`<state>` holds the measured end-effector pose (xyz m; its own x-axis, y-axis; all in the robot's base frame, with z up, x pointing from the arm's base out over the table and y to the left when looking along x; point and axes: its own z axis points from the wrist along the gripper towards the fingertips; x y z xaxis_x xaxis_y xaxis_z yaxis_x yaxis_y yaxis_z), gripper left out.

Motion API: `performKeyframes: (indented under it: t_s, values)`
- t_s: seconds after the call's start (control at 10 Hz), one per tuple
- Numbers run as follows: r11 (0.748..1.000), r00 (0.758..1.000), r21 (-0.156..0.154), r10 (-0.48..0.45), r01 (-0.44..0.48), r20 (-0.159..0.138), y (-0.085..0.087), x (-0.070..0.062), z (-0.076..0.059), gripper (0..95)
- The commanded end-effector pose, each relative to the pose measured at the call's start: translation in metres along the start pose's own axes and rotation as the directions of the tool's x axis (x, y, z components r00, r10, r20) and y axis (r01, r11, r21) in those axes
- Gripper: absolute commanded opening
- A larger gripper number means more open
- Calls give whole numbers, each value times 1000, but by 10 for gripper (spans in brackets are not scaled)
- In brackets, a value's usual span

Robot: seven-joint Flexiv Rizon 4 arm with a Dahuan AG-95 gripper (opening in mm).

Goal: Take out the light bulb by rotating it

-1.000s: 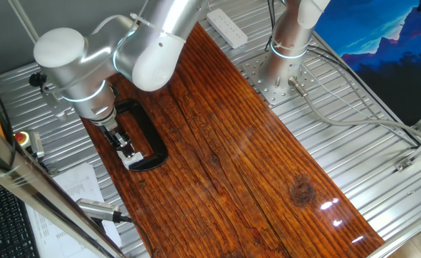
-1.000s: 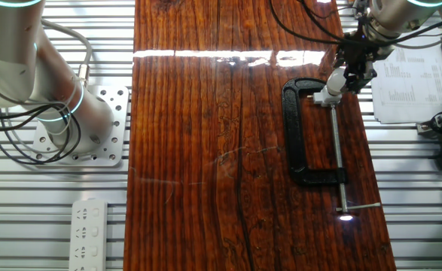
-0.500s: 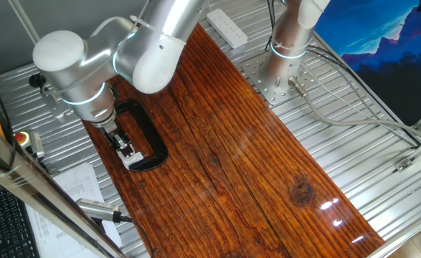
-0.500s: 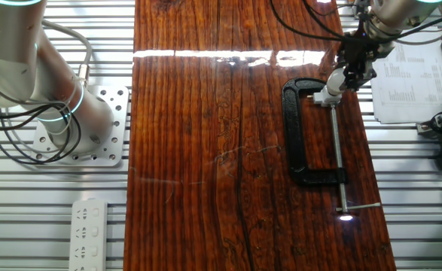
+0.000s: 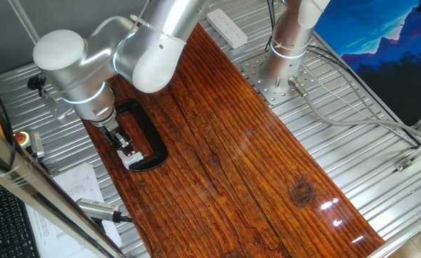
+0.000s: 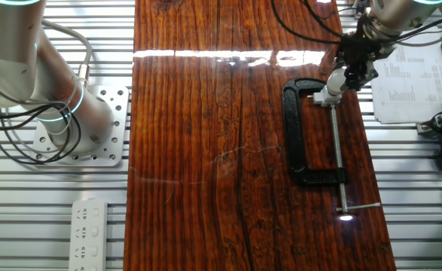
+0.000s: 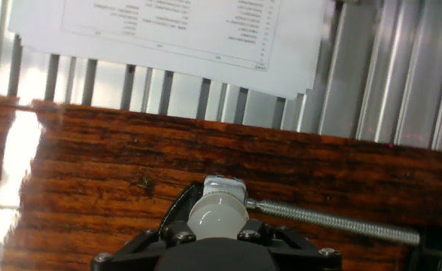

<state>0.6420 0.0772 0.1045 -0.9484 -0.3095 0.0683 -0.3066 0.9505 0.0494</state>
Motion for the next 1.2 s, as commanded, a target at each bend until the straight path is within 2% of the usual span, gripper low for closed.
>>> performKeyframes:
  t_s: [0.1, 0.4, 0.6, 0.7, 0.8, 0.9, 1.0, 1.1, 1.2]
  values:
    - [981, 981, 24, -190, 191, -30, 1, -2, 0, 0]
    - [944, 944, 29, -328, 330, -43, 1, -2, 0, 0]
    - [885, 885, 26, -463, 465, -50, 1, -2, 0, 0]
    - [865, 864, 29, -500, 502, -56, 1, -2, 0, 0]
    - [833, 833, 33, -550, 553, -66, 1, -2, 0, 0]
    - [758, 757, 39, -647, 652, -89, 2, -2, 0, 0]
    - [730, 730, 43, -676, 682, -103, 3, -2, 0, 0]
    - [667, 668, 55, -732, 743, -136, 3, -2, 1, 0]
    - [614, 614, 58, -774, 787, -154, 4, -2, 1, 0]
